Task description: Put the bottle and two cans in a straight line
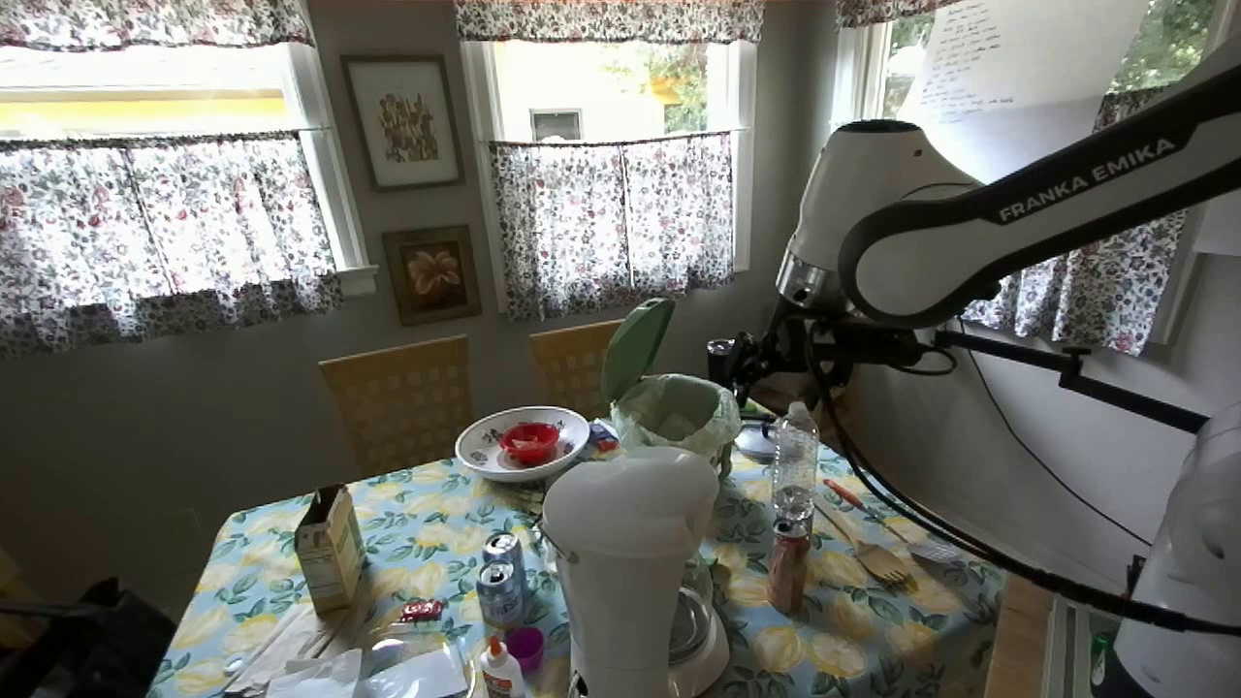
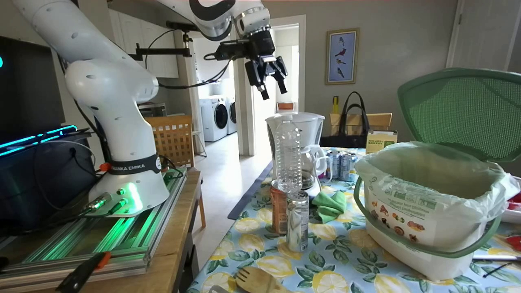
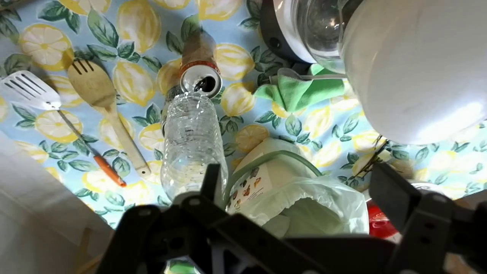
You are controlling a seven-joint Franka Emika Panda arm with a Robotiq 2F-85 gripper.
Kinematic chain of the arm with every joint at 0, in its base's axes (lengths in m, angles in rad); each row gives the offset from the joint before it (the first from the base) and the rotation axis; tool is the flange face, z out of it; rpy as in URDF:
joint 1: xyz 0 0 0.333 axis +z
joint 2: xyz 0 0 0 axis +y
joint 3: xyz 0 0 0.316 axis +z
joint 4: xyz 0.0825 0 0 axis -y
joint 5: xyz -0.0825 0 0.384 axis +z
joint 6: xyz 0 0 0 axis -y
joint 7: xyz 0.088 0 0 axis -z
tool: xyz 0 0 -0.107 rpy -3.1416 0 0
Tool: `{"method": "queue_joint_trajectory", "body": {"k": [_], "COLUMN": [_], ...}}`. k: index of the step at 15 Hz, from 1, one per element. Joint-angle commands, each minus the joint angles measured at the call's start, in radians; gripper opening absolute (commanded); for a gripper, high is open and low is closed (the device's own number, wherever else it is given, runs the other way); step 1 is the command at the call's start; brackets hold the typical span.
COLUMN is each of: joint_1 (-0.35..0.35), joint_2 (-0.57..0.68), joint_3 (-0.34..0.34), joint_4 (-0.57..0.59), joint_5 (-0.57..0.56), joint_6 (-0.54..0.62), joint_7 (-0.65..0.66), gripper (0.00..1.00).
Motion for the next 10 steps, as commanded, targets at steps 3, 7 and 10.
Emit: {"method": "queue_joint_trajectory", "body": {"k": [3,7,10], "joint_1": [-0.035,-0.058,-0.075], "joint_2": [0.006,0.017,0.026], "joint_3": [-0.043,-0.081,-0.102], "joint_4": [0.001,0.001,0.001], "joint_5": [-0.062,-0.073,-0.072], "joint_6": [0.029,0.049,0.06], "joint_7": [-0.051,-0.107,-0.155], "gripper": [1.0,1.0,1.0]}}
